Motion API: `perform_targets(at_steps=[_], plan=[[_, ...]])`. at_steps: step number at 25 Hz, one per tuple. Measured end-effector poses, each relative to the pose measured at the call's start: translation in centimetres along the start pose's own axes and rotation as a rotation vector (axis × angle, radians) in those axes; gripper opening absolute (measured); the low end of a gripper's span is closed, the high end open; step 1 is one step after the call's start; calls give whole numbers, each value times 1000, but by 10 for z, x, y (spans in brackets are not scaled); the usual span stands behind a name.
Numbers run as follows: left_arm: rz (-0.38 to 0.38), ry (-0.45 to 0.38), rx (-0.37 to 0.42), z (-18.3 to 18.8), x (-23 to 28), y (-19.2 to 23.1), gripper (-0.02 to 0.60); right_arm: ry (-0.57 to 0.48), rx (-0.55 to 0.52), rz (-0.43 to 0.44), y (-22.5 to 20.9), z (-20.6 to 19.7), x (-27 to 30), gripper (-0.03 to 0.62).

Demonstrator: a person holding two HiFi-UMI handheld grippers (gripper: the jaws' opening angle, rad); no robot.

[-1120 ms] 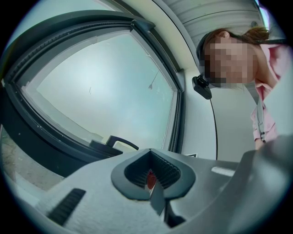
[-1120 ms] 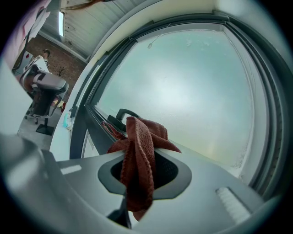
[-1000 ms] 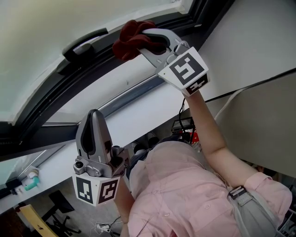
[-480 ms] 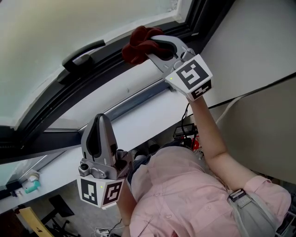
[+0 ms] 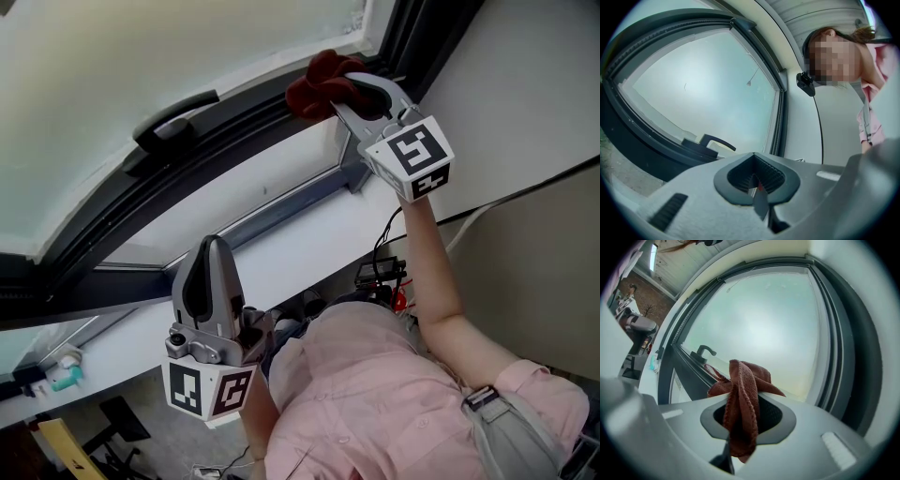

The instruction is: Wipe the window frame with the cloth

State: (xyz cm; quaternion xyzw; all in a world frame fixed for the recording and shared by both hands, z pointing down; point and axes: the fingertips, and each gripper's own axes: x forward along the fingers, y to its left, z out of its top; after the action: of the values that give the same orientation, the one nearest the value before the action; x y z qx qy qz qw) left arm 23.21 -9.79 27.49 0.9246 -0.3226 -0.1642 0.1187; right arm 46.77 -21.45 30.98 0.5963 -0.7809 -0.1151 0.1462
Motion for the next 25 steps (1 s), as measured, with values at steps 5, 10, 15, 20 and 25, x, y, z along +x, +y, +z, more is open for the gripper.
perform_targets(at_steps=[5, 10, 15, 20, 25], plan=[[-6, 4, -2, -2, -4, -2, -3, 14, 26, -92, -29, -11, -10, 78], [0, 19, -3, -4, -14, -1, -3, 38, 35, -148, -44, -18, -17, 78], [67, 47, 4, -9, -43, 16, -3, 76, 90, -198, -39, -20, -29, 78], [171, 102, -37, -25, -85, 45, -3, -32, 267, -9, 71, -14, -22, 74], [204, 111, -27, -18, -106, 60, -3, -152, 238, 243, 201, 33, 20, 72]])
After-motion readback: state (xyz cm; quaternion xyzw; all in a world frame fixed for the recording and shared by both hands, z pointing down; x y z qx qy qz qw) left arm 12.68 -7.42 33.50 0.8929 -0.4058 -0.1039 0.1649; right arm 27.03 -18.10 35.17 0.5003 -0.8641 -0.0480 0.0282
